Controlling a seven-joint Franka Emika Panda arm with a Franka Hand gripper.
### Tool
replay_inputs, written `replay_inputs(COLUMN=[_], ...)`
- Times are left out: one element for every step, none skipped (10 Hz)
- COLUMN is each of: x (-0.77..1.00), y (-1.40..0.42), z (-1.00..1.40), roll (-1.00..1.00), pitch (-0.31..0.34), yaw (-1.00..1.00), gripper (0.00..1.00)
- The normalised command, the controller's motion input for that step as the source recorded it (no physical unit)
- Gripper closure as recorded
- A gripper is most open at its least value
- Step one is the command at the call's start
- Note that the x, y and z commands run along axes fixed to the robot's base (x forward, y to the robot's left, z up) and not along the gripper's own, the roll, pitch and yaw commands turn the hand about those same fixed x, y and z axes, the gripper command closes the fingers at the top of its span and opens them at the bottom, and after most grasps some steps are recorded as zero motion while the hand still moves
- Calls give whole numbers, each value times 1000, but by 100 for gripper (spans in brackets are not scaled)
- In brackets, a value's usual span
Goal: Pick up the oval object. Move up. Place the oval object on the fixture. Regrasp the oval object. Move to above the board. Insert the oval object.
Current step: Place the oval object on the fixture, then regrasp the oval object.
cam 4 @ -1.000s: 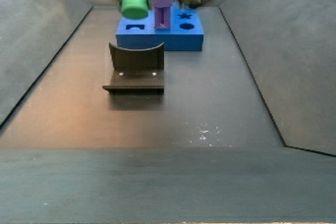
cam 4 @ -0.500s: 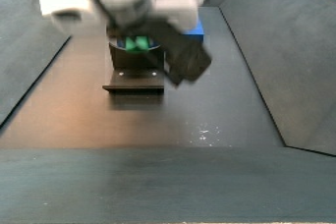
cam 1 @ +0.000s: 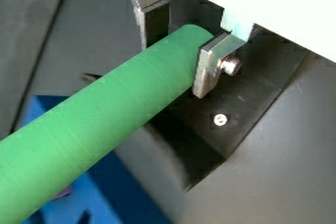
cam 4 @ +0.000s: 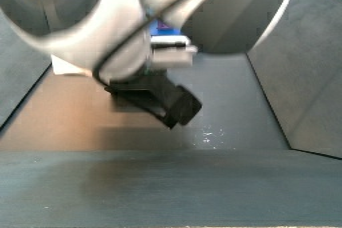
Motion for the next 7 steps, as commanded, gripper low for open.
replay_inputs(x=[113, 99, 0, 0, -3, -21, -24], y=[74, 67, 0, 0, 3, 7, -4], z=[-412, -194, 0, 1000, 1000, 1000, 1000], roll=[-175, -155, 0, -46, -40, -18, 22], pitch=[-4, -8, 0, 19, 20, 32, 43], yaw=[-99, -87, 0, 9, 12, 14, 12], gripper=[100, 100, 0, 0, 0, 0, 0])
